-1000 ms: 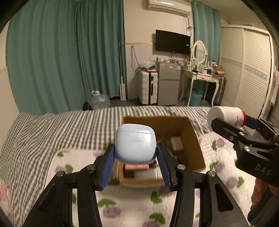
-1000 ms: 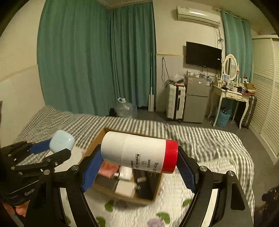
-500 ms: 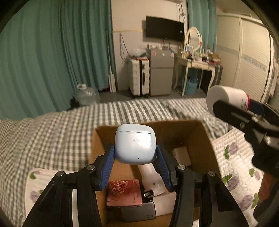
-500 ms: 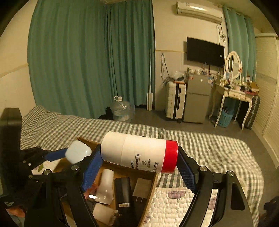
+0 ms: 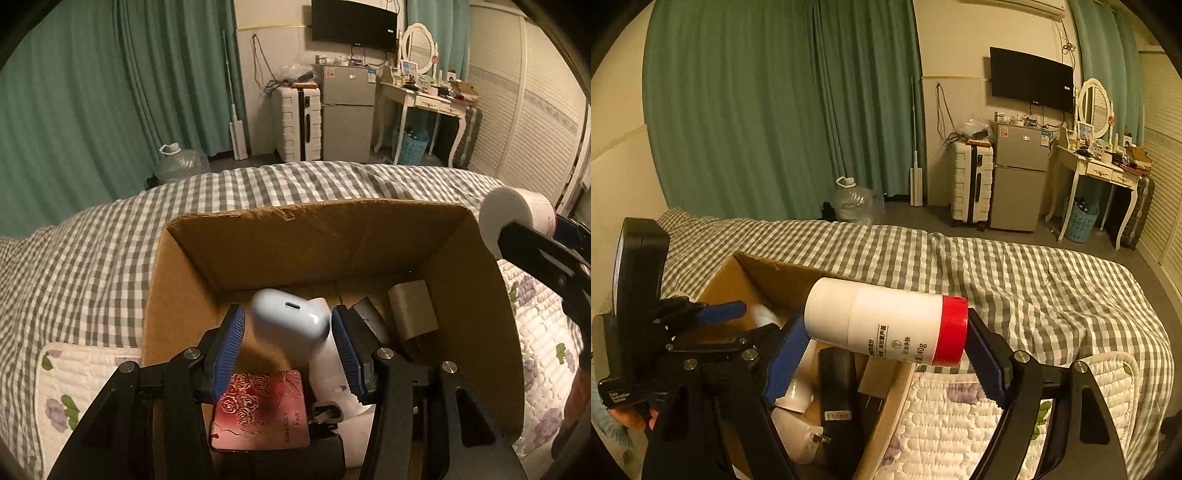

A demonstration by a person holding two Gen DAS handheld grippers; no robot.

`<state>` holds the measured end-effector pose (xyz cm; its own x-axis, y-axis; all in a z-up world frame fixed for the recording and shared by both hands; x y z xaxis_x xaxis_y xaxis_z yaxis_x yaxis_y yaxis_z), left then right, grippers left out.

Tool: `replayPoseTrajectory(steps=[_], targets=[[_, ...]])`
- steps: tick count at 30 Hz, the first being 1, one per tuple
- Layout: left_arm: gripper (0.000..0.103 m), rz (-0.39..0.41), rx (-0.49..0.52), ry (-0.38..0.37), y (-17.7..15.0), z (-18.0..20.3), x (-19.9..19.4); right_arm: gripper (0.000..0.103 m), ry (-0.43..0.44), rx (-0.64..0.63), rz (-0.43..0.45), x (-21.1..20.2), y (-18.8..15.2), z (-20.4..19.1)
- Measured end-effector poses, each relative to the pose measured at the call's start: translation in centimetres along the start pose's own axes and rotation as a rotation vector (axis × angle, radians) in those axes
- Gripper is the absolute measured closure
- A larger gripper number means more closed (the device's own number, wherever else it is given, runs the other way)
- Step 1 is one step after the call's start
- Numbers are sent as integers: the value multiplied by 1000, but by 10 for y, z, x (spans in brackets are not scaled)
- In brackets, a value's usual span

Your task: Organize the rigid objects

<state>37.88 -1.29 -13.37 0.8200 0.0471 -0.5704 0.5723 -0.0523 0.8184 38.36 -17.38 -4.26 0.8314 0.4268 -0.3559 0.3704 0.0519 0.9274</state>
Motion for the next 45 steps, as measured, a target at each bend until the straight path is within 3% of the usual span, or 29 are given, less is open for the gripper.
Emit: replayPoseTrajectory(steps=[8,10,17,29,34,39,41,45], targets=[[51,40,-21,28,9,-16,-27,23,-12,-2,-46,1,-5,-11],[45,62,-12,27,13,-20,-37,23,-7,-11,-78,8,-9,-17],[41,119,34,42,25,-33,-47,24,-75,-139,-156,42,-21,-36],[38,143,-17,24,15,-48,-32,25,-34,-27,-158,65,-23,-38],[35,143,-27,31,15,-47,-40,24,-54,-42,-101,38,-6,-33],[29,216,-34,49,40,-42,-82,19,-87,-43,-5,-10,29,-30],[27,252,-11,66,53,-37,-103,9,-95,-40,33,-32,41,-33],[24,332,4,70,73,-28,-153,0,-126,-62,120,-86,67,-41]])
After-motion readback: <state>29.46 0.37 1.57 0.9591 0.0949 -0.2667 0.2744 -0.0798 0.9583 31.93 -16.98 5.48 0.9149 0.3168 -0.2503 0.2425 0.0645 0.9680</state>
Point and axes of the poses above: each gripper's, at about its wrist camera, not at the fingertips, and x roughly the way its jaws point, z to its right, y to its top, the point moved 9 cm from there along x, roughly the way its jaws point, and after that the axes turned 14 degrees about z, right-handed, at the moved point
